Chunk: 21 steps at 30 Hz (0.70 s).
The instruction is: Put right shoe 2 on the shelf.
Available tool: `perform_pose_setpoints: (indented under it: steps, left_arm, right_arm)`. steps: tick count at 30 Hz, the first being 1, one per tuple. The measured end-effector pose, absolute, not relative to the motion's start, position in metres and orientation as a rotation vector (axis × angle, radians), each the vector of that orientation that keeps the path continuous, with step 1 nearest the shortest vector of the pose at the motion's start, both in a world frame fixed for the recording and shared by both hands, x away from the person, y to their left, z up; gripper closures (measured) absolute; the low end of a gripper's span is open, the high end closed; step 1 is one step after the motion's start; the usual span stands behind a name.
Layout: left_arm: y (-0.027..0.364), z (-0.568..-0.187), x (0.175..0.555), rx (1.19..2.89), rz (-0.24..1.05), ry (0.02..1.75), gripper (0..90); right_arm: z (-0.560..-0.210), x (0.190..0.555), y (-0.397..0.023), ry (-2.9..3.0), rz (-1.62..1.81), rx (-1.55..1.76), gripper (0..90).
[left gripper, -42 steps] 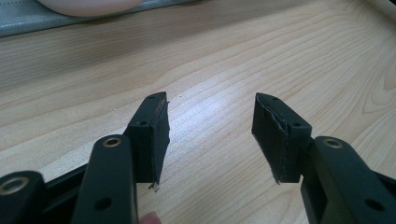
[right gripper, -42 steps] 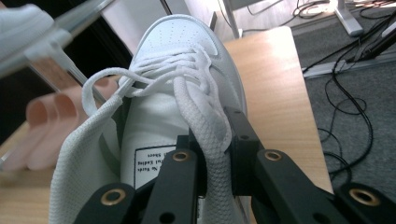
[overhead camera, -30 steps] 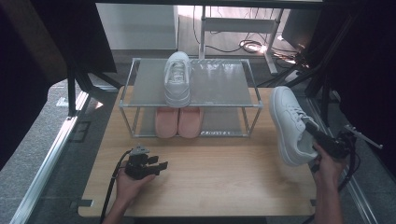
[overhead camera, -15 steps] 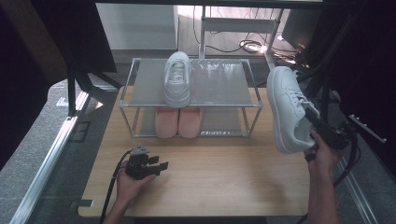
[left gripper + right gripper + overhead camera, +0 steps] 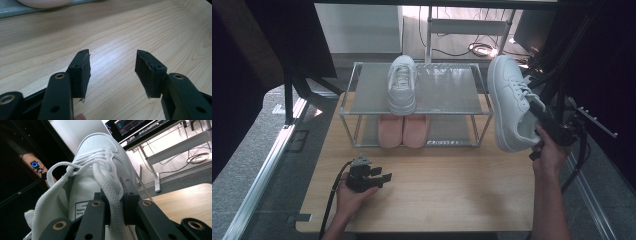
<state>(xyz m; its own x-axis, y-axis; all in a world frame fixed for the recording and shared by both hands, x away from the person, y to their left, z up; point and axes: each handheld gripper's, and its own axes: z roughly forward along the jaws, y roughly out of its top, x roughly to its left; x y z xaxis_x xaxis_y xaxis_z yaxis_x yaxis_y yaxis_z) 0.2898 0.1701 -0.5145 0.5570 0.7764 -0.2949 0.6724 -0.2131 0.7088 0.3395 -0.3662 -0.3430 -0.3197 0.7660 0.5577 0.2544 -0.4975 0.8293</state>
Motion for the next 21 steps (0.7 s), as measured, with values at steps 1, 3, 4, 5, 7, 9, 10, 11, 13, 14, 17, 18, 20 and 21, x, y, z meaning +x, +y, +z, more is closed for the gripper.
perform_pose_setpoints:
  steps: [1, 3, 4, 5, 7, 9, 10, 11, 13, 14, 17, 18, 20, 21]
  left_arm:
    - [0.17, -0.515, 0.29, 1.947, 0.155, 1.169, 46.7]
    - [0.169, -0.515, 0.289, 1.947, 0.154, 1.168, 46.7]
    - [0.169, -0.515, 0.289, 1.947, 0.154, 1.168, 46.7]
    - [0.169, -0.515, 0.289, 1.946, 0.154, 1.168, 46.7]
    - [0.17, -0.514, 0.29, 1.946, 0.155, 1.167, 46.7]
    - [0.17, -0.515, 0.29, 1.945, 0.154, 1.166, 46.7]
    - [0.17, -0.515, 0.29, 1.946, 0.153, 1.166, 46.7]
    - [0.169, -0.515, 0.29, 1.946, 0.153, 1.165, 46.7]
    - [0.169, -0.515, 0.29, 1.946, 0.153, 1.167, 46.7]
    - [0.17, -0.515, 0.29, 1.946, 0.153, 1.167, 46.7]
    - [0.171, -0.514, 0.29, 1.943, 0.155, 1.167, 46.7]
    - [0.171, -0.514, 0.29, 1.941, 0.155, 1.168, 46.7]
    - [0.172, -0.514, 0.29, 1.939, 0.155, 1.169, 46.7]
    - [0.172, -0.514, 0.29, 1.937, 0.154, 1.171, 46.7]
  right_arm:
    - [-0.341, 0.34, -0.365, 1.307, 1.866, 1.554, 81.4]
    - [-0.339, 0.343, -0.36, 1.307, 1.867, 1.553, 81.4]
    - [-0.337, 0.344, -0.358, 1.308, 1.867, 1.551, 81.3]
    - [-0.336, 0.345, -0.357, 1.313, 1.863, 1.552, 81.3]
    - [-0.333, 0.349, -0.352, 1.313, 1.869, 1.554, 81.2]
    - [-0.331, 0.352, -0.347, 1.311, 1.871, 1.561, 81.2]
    - [-0.329, 0.354, -0.345, 1.312, 1.875, 1.559, 81.2]
    - [-0.328, 0.355, -0.343, 1.317, 1.863, 1.56, 81.2]
    - [-0.325, 0.36, -0.337, 1.313, 1.861, 1.566, 81.1]
    - [-0.324, 0.362, -0.334, 1.308, 1.863, 1.569, 81.1]
    - [-0.32, 0.369, -0.325, 1.312, 1.86, 1.568, 81.1]
    - [-0.319, 0.37, -0.323, 1.313, 1.86, 1.564, 81.1]
    - [-0.317, 0.375, -0.317, 1.323, 1.854, 1.565, 81.1]
    - [-0.317, 0.377, -0.314, 1.316, 1.86, 1.563, 81.0]
